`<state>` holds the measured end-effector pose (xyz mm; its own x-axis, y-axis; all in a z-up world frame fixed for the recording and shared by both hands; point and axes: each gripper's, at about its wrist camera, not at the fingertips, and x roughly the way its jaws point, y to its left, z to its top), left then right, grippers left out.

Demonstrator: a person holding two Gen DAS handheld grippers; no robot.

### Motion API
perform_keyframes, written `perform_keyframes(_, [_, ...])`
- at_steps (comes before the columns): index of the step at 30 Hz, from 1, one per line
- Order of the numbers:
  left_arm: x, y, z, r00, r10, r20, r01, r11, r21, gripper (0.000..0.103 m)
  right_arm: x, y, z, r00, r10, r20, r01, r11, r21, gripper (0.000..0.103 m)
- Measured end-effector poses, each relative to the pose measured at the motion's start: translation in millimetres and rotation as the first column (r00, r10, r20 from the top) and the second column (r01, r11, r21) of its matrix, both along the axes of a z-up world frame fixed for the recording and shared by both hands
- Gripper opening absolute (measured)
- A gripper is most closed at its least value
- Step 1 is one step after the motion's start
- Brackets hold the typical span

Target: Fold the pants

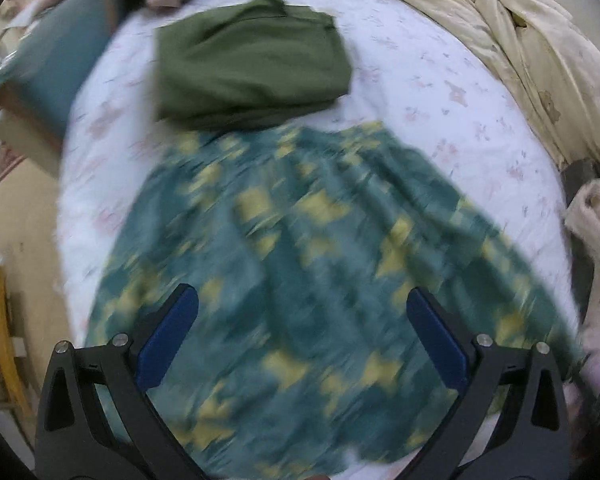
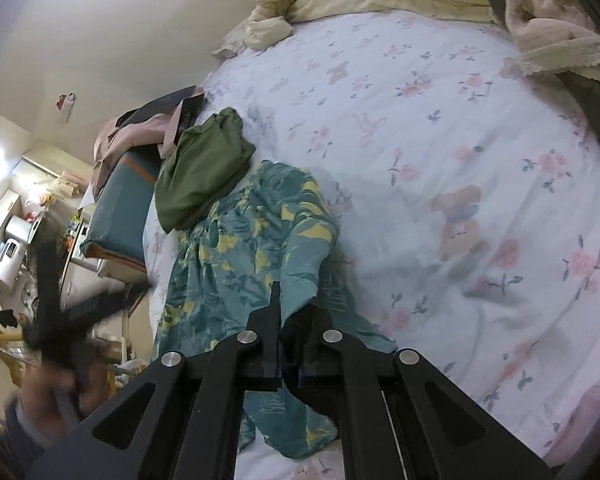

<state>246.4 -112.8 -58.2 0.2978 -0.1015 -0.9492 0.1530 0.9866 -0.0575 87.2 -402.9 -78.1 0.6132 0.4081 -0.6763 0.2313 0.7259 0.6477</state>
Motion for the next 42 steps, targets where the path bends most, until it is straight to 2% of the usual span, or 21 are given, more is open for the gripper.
perform_keyframes(5, [58, -57, -25, 0.997, -0.009, -0.076, 0.007, 1.000, -0.028, 0.101, 4, 16, 1, 0.997, 0.079, 0.015, -0.079, 0.997, -0.003, 0.003])
perform_keyframes(9, [87, -104, -50, 0.984, -0.080, -0.156, 0.074, 0.996, -0.040, 0.101, 7, 49, 5, 0.971, 0.233, 0.047, -0.231, 0.972, -0.053, 0.003])
perform_keyframes(11, [96, -129, -66, 0.969, -0.148, -0.198, 0.151, 0.989, -0.001, 0.101, 7, 55, 3, 0.964, 0.258, 0.055, -0.257, 0.966, -0.032, 0.003])
perform_keyframes(14, [106, -153, -89, 0.956, -0.187, -0.225, 0.208, 0.975, 0.074, 0.093, 10, 61, 1, 0.958, 0.283, 0.046, -0.283, 0.959, -0.019, 0.003])
perform_keyframes(16, [111, -166, -105, 0.949, -0.219, -0.229, 0.255, 0.957, 0.141, 0.087, 13, 65, 0, 0.952, 0.304, 0.035, -0.303, 0.953, -0.031, 0.003])
perform_keyframes(17, [112, -169, -109, 0.949, -0.222, -0.223, 0.263, 0.949, 0.176, 0.080, 13, 68, 0, 0.949, 0.312, 0.035, -0.311, 0.950, -0.035, 0.003])
perform_keyframes(19, [113, -174, -118, 0.945, -0.231, -0.233, 0.281, 0.937, 0.210, 0.072, 14, 78, 1, 0.941, 0.337, 0.028, -0.336, 0.941, -0.048, 0.003])
perform_keyframes(22, [112, -179, -124, 0.933, -0.266, -0.243, 0.327, 0.909, 0.259, 0.030, 13, 89, -2, 0.924, 0.383, 0.013, -0.381, 0.922, -0.060, 0.003])
perform_keyframes(23, [113, -177, -122, 0.934, -0.266, -0.240, 0.327, 0.906, 0.269, 0.007, 13, 96, -2, 0.915, 0.404, 0.008, -0.403, 0.913, -0.069, 0.003])
perform_keyframes(24, [115, -174, -118, 0.937, -0.258, -0.237, 0.318, 0.909, 0.267, 0.005, 13, 98, -3, 0.910, 0.414, 0.006, -0.413, 0.908, -0.072, 0.003])
perform_keyframes(25, [117, -168, -111, 0.939, -0.254, -0.232, 0.308, 0.922, 0.235, 0.004, 13, 101, -2, 0.907, 0.422, 0.008, -0.420, 0.905, -0.071, 0.003])
perform_keyframes(28, [118, -155, -87, 0.935, -0.288, -0.206, 0.331, 0.918, 0.217, 0.003, 9, 108, 4, 0.897, 0.442, 0.032, -0.439, 0.896, -0.069, 0.003])
perform_keyframes(32, [124, -126, -52, 0.937, -0.301, -0.179, 0.328, 0.932, 0.152, 0.003, 5, 117, 16, 0.875, 0.476, 0.088, -0.472, 0.880, -0.055, 0.003])
perform_keyframes(36, [133, -96, -22, 0.939, -0.311, -0.145, 0.328, 0.937, 0.117, 0.003, 2, 137, 35, 0.847, 0.511, 0.150, -0.511, 0.859, -0.038, 0.003])
perform_keyframes(42, [132, -26, -4, 0.953, -0.288, -0.099, 0.297, 0.950, 0.093, 0.003, 11, 182, 55, 0.790, 0.579, 0.201, -0.583, 0.811, -0.046, 0.003])
